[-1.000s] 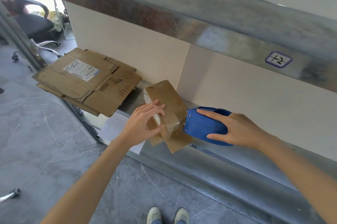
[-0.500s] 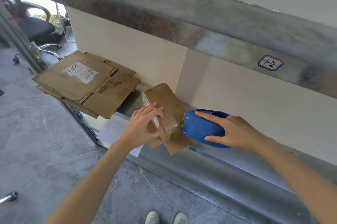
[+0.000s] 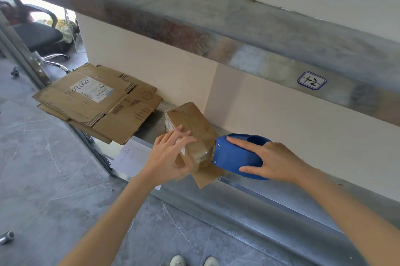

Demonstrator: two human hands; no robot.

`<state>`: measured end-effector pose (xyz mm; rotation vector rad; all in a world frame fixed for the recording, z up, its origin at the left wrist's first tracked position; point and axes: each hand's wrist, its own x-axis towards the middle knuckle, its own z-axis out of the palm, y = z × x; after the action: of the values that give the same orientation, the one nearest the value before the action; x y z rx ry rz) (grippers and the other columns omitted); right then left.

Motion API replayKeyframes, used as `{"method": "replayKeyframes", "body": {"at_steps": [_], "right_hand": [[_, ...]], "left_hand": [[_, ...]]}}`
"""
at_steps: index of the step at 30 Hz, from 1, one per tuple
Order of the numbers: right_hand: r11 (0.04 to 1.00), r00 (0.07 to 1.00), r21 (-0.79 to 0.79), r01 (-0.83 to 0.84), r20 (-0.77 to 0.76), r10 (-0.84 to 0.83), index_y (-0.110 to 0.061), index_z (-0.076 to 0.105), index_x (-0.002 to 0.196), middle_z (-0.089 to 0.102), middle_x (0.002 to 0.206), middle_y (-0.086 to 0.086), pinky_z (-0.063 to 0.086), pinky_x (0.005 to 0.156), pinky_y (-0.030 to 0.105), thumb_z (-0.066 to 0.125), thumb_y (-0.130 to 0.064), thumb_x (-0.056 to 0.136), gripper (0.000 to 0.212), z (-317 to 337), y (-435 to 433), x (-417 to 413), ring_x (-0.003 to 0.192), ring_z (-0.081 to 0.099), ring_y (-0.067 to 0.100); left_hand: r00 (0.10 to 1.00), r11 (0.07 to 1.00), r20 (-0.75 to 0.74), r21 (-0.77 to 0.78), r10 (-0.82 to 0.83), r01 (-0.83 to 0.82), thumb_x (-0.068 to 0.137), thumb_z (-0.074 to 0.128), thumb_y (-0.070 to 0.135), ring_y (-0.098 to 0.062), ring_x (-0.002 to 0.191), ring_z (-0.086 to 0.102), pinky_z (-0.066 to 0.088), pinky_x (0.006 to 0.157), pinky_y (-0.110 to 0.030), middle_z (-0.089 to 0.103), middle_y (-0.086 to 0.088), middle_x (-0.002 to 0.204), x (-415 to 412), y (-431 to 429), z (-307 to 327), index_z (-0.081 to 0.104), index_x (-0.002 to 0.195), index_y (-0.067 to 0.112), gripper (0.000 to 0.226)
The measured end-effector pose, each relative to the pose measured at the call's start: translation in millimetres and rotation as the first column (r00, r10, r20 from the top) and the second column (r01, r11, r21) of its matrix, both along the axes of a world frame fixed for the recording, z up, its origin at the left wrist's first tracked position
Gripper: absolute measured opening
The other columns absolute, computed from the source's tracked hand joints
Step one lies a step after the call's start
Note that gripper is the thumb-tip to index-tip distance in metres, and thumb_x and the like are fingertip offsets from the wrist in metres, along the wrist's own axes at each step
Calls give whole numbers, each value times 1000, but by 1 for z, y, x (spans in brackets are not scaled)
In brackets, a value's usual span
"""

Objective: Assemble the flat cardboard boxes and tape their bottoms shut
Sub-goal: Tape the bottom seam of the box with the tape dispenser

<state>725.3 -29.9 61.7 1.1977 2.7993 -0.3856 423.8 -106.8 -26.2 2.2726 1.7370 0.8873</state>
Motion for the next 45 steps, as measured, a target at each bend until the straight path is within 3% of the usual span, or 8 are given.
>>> {"method": "replayKeyframes", "body": {"at_steps": [4, 9, 12, 20, 25, 30, 38, 45], "right_hand": [[1000, 1000, -26, -5, -18, 4, -74, -13, 135, 44, 54, -3, 42, 58, 24, 55, -60, 89, 83, -6, 0, -2, 51, 45, 11], [995, 998, -100, -22, -53, 17, -76, -4, 136, 59, 68, 1, 53, 67, 37, 61, -55, 85, 86, -8, 1, -6, 60, 52, 13], [994, 997, -92, -66, -45, 63, -75, -6, 136, 62, 77, 0, 52, 72, 37, 59, -56, 87, 84, -4, 2, -5, 67, 52, 13], [969, 970, 56, -242, 9, 242, -69, -14, 140, 37, 55, -8, 29, 52, 21, 46, -58, 95, 76, 5, -13, -19, 48, 34, 6], [970, 973, 80, -229, -11, 231, -69, -15, 140, 35, 51, -3, 22, 47, 18, 45, -60, 95, 75, 3, -9, -15, 44, 35, 10], [977, 976, -7, -213, -45, 213, -73, -11, 138, 42, 58, -5, 33, 56, 17, 49, -61, 93, 75, 3, 5, -8, 53, 39, 10], [984, 984, 35, -176, -28, 177, -76, -8, 135, 39, 58, -7, 42, 66, 21, 52, -61, 91, 76, 10, 25, 26, 56, 38, 7], [989, 989, 24, -143, -23, 143, -76, -8, 136, 41, 62, -9, 36, 62, 20, 52, -60, 91, 76, 6, 33, 32, 58, 40, 4]], "left_hand": [[997, 998, 32, -21, 65, -64, 68, 79, 62, -27, 148, 25, 28, 111, -46, 44, -6, 146, 19, -6, -1, 51, 143, 27, 87], [976, 975, 49, 54, 211, -214, 60, 93, 27, -35, 142, 36, 45, 103, -51, 53, -11, 135, 47, -6, -10, 63, 129, 17, 76], [977, 984, 141, 56, 163, -172, 64, 92, 15, -32, 144, 31, 48, 99, -38, 50, -11, 139, 47, -7, -15, 62, 129, 15, 72], [961, 997, 278, -70, -1, 22, 76, 82, 4, -14, 153, -1, 22, 111, -20, 21, 19, 161, 14, -12, -17, 50, 125, 29, 64], [959, 997, 276, -68, 65, -48, 75, 85, 18, -17, 153, 2, 33, 110, -35, 28, 13, 160, 23, -7, -16, 47, 139, 28, 75], [951, 996, 300, -69, 67, -48, 75, 85, 15, -16, 153, 4, 27, 115, -41, 30, 17, 158, 21, -6, -19, 48, 142, 27, 78], [939, 995, 335, -83, 76, -51, 75, 85, 15, -14, 153, 5, 28, 113, -42, 31, 20, 157, 21, -4, -16, 46, 140, 35, 78], [938, 992, 336, -110, 88, -53, 73, 85, 13, -13, 153, 5, 28, 114, -48, 33, 17, 156, 22, -3, -15, 45, 138, 37, 80]]}}
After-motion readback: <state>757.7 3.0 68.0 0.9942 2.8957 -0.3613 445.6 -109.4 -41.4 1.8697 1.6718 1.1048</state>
